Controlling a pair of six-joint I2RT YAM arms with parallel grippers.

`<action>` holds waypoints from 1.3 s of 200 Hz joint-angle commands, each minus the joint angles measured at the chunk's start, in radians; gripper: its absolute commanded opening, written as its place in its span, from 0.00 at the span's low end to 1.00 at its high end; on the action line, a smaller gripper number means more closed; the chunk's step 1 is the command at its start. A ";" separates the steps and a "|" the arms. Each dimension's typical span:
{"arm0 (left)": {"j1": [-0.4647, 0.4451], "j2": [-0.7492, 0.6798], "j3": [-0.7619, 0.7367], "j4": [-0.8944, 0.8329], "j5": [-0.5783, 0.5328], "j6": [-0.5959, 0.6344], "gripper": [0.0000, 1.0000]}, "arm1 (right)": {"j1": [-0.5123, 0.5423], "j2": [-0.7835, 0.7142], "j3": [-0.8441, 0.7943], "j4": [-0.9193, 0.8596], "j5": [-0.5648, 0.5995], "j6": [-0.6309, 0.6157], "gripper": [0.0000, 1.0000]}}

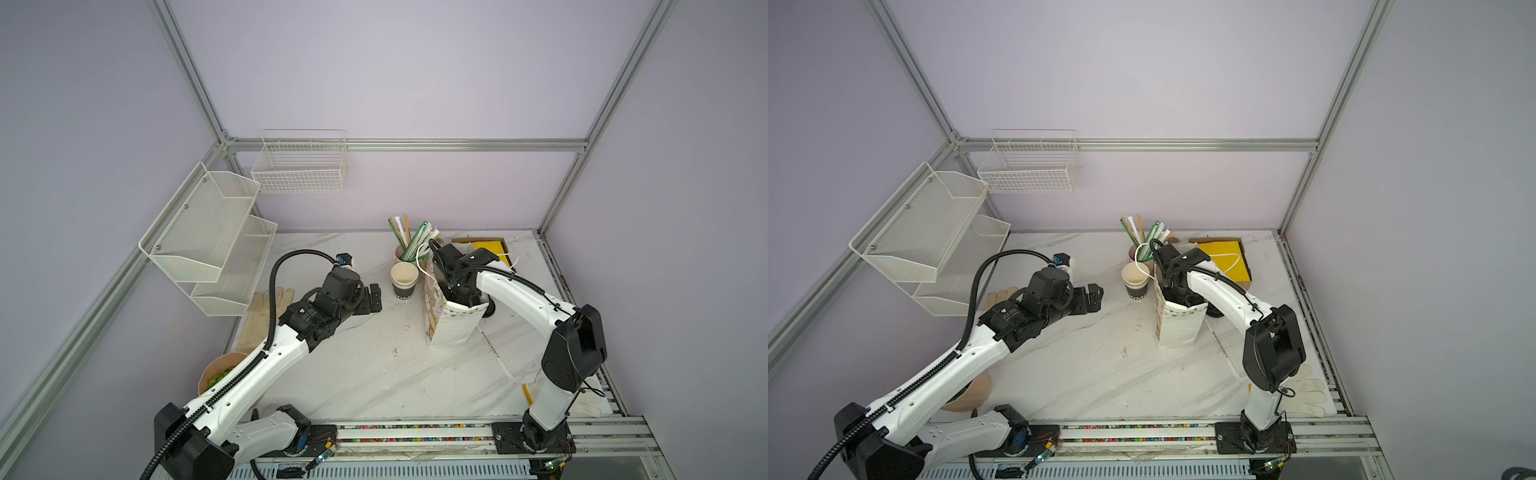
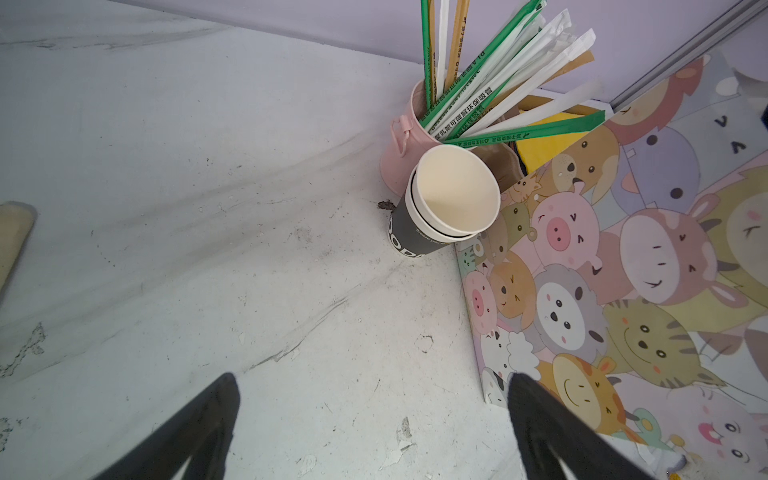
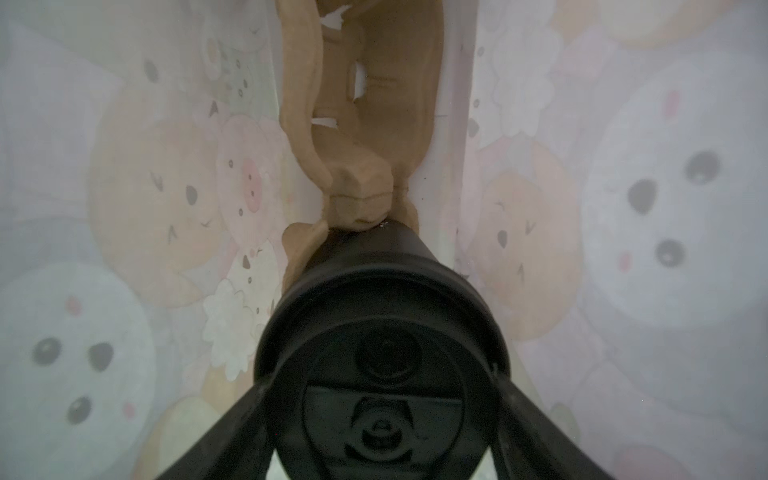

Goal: Pack the takeout coffee
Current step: 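Open the right gripper and release the cup inside the bag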

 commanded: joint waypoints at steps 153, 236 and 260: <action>0.004 -0.005 0.059 0.030 -0.001 0.012 1.00 | 0.004 0.021 0.098 -0.066 0.048 0.024 0.96; 0.005 -0.005 0.059 0.030 0.000 0.011 1.00 | -0.001 0.015 0.158 -0.091 0.098 0.024 0.98; 0.004 -0.003 0.059 0.031 0.001 0.012 1.00 | -0.005 0.018 0.199 -0.103 0.108 0.021 0.97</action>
